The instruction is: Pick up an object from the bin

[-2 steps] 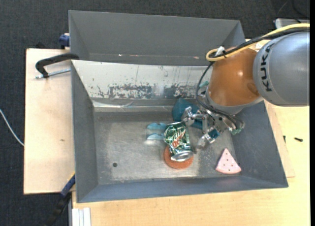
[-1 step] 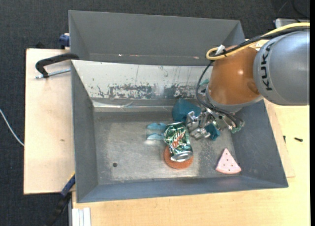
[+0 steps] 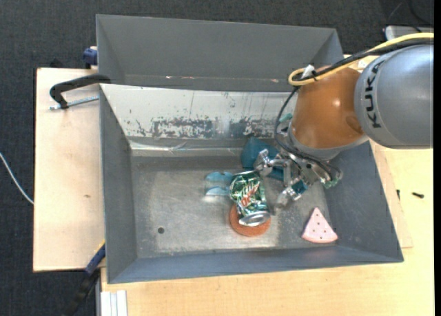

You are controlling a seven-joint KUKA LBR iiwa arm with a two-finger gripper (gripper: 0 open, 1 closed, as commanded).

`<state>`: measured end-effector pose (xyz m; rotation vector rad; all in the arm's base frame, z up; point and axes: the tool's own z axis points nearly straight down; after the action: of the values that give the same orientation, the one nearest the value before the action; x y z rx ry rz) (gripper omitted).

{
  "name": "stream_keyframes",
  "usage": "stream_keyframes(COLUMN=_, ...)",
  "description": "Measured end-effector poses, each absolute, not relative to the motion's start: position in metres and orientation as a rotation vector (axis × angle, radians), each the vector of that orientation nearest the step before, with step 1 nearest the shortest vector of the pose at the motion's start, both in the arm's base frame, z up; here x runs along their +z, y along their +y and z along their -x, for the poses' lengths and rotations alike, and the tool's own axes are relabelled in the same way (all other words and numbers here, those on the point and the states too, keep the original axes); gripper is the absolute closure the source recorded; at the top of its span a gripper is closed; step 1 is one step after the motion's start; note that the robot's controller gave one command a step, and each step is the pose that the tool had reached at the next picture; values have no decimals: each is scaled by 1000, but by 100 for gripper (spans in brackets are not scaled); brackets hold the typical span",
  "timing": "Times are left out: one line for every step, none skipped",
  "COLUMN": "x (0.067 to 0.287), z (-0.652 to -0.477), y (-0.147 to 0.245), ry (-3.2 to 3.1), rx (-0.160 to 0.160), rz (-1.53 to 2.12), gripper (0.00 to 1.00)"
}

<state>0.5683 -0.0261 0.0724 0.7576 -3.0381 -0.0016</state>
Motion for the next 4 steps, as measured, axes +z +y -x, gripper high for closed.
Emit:
stream_keyframes(x=75, z=-572, y=-26, ry=-3050, rx=2, rz=-758, gripper=100)
stream_keyframes(x=72, z=-568, y=-26, ry=-3038, rx=-2, rz=-758, gripper=0)
stream_keyframes(x=75, z=-571, y=-26, ry=-3049, rx=2, rz=-759, gripper=100)
stream_keyframes(x=72, z=-568, y=-26, ry=-3038, rx=-2, rz=-757, gripper=0)
